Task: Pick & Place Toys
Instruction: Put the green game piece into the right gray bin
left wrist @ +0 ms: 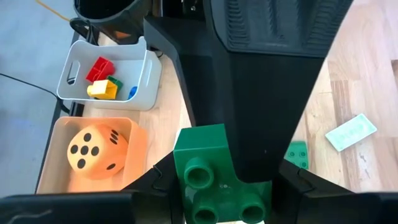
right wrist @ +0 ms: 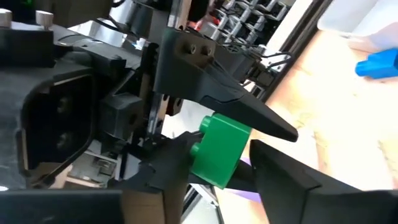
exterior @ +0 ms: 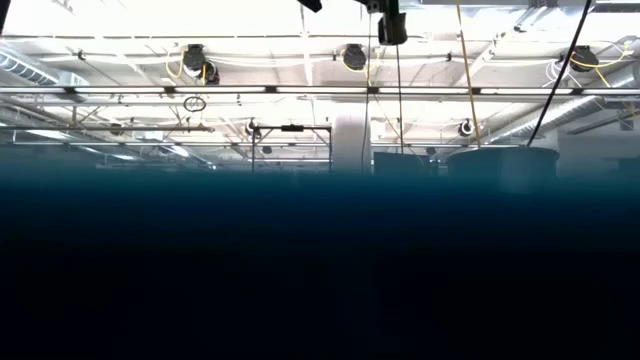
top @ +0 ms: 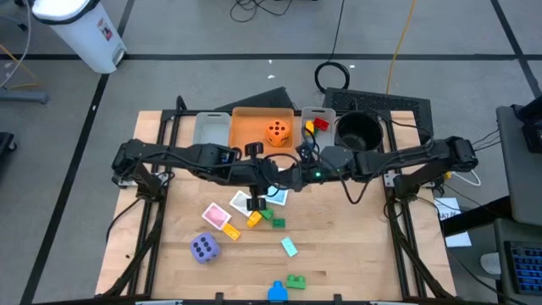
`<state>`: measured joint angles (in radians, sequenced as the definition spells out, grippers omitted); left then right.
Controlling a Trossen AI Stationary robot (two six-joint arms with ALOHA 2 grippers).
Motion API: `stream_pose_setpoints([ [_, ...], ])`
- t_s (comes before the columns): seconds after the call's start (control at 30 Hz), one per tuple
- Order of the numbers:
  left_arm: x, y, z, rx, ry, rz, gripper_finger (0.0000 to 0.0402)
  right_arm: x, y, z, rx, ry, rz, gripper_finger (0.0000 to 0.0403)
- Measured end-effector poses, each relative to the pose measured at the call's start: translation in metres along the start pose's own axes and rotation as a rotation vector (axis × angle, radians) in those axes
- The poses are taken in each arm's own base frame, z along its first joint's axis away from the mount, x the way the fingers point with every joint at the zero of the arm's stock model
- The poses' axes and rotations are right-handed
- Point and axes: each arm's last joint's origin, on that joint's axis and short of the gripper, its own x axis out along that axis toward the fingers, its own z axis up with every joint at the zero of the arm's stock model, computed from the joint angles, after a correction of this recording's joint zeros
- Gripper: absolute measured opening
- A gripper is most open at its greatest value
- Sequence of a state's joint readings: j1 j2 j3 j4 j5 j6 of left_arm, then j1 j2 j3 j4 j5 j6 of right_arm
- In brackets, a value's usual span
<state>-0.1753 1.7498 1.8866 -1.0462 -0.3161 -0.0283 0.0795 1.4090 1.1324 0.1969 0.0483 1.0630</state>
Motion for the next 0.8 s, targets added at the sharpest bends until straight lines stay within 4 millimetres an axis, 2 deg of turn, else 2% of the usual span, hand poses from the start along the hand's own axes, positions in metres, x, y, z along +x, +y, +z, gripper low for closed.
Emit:
stream_pose_setpoints([
  [0.17,0.000,0.000,0.000,0.002,0.002,0.002,0.0147,0.000,-0.005,-0.003,0.006,-0.034,0.063,0.0110],
  [0.37,0.000,0.000,0.000,0.003,0.004,0.000,0.0147,0.000,-0.010,-0.006,0.009,-0.034,0.058,0.0067],
  [0.57,0.000,0.000,0.000,0.005,-0.001,0.000,0.0153,0.000,-0.011,-0.006,0.005,-0.047,0.084,0.0061],
  [0.8,-0.008,0.002,0.001,-0.006,-0.033,-0.010,0.0192,0.001,-0.015,-0.002,-0.008,-0.036,0.082,0.0057],
])
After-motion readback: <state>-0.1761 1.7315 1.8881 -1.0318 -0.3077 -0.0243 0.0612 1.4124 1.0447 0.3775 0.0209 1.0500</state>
